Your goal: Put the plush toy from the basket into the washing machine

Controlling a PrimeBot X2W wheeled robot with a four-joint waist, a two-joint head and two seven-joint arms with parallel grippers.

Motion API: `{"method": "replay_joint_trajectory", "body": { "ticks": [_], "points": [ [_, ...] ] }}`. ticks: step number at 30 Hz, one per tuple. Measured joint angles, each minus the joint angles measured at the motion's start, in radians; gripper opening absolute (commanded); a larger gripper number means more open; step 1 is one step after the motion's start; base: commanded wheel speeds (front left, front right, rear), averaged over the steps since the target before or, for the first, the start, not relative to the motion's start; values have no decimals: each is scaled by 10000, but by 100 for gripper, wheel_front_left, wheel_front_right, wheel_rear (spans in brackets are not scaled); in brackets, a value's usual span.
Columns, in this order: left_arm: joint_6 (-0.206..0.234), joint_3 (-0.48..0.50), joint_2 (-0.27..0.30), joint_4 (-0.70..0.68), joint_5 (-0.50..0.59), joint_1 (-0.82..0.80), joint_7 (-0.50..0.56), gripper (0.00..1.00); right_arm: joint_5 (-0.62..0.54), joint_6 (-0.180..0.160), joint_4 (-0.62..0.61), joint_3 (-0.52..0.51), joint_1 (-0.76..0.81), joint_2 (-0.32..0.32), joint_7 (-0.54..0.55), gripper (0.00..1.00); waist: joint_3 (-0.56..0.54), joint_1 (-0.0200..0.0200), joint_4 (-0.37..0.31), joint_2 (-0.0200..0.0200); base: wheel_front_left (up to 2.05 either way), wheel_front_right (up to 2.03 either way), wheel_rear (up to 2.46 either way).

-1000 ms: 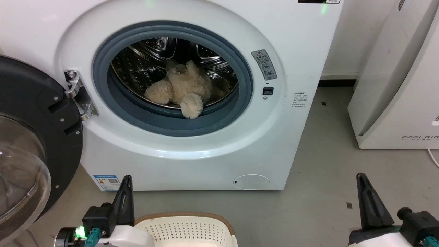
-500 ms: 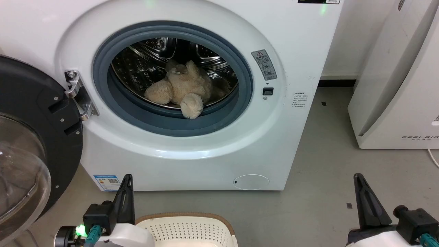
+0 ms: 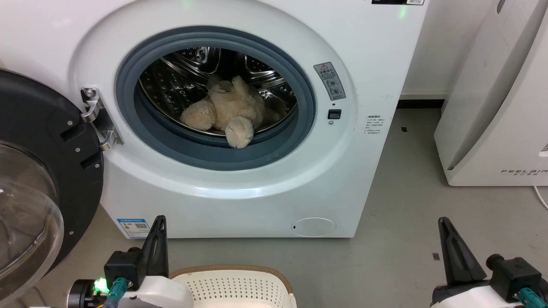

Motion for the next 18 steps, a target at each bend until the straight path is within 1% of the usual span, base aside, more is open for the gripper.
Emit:
{"method": "replay_joint_trajectory", "body": {
  "ticks": [18],
  "points": [
    [-2, -13, -2, -270, 75, 0, 353, 0, -174, 0, -6, 48, -144, 0, 362, 0, -8, 0, -8, 0, 0, 0, 0]
  ]
}}
